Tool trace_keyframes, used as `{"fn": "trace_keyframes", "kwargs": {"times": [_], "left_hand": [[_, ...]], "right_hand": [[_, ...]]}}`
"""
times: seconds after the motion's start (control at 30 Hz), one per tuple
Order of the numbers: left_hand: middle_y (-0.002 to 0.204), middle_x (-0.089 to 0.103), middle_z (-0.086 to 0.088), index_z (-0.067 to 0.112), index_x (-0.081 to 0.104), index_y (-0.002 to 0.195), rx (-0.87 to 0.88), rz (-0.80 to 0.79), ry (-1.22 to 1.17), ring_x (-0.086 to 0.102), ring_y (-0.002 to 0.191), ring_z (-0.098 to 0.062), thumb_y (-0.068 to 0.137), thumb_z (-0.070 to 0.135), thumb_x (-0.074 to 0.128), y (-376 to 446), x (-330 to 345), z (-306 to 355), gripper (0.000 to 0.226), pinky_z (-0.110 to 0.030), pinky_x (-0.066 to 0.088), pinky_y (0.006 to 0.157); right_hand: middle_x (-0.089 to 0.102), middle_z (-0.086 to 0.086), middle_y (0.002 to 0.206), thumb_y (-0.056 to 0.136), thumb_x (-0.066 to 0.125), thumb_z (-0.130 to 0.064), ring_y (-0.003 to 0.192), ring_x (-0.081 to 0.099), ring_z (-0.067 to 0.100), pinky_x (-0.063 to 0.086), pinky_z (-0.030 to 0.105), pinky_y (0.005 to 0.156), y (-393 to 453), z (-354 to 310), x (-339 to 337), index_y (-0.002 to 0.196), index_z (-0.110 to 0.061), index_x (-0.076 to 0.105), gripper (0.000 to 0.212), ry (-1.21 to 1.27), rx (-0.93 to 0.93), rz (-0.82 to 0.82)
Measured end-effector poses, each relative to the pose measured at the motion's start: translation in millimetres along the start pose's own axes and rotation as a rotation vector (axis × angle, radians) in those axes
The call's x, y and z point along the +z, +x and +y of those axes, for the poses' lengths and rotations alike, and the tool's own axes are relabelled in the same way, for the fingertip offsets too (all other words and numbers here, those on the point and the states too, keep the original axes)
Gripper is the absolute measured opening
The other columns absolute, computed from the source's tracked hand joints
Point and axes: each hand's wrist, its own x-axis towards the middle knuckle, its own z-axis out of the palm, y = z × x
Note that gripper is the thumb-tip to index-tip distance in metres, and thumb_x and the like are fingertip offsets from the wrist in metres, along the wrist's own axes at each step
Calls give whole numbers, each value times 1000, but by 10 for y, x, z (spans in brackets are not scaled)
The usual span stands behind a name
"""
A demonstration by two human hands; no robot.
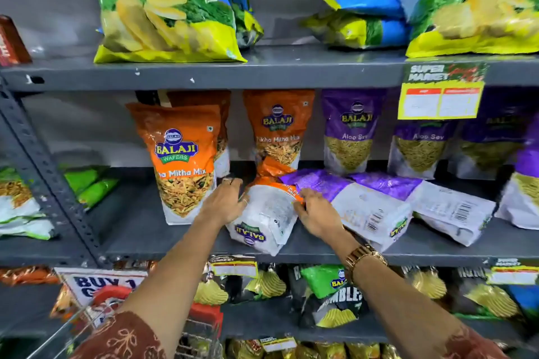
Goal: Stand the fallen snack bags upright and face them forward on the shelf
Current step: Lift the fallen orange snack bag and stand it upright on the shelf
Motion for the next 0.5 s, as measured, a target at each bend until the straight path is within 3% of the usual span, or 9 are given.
{"fn": "trace_keyframes", "kwargs": {"times": [0.17, 0.23, 0.3, 0.4, 0.5], "left_hand": [[137, 47, -18, 8, 41, 133, -254, -241, -455, 46, 123, -34, 83, 51, 51, 213, 223, -155, 67, -37, 40, 102], [115, 64, -13, 7, 52, 123, -371, -326, -737, 61, 101, -28, 77, 52, 58, 237, 283, -169, 65, -34, 50, 85], [95, 70, -9, 9, 60, 112, -442, -363, -943, 65, 81, -21, 71, 50, 65, 240, 316, -204, 58, -28, 50, 65], [95, 73, -13, 9, 62, 106, -451, -408, -993, 67, 81, -25, 65, 50, 69, 249, 374, -246, 59, -29, 51, 68], [93, 73, -14, 7, 60, 106, -464, -389, -1022, 68, 81, -26, 63, 48, 71, 250, 368, -259, 60, -29, 51, 65]], "right_hand": [[55, 29, 125, 93, 47, -33, 119, 50, 38, 38, 37, 92, 219, -39, 210, 117, 7, 45, 47, 250, 281, -38], [53, 29, 128, 89, 54, -34, 120, 50, 38, 41, 40, 97, 307, -65, 284, 122, 9, 42, 56, 387, 400, -17], [51, 28, 130, 80, 66, -31, 120, 51, 39, 44, 49, 98, 361, -99, 338, 125, 8, 37, 67, 536, 509, 31], [48, 25, 132, 67, 79, -27, 116, 53, 38, 50, 54, 91, 393, -115, 413, 125, 4, 34, 80, 672, 626, 108], [49, 24, 130, 65, 80, -27, 115, 54, 38, 51, 55, 90, 412, -103, 460, 132, -1, 22, 92, 825, 741, 73]]}}
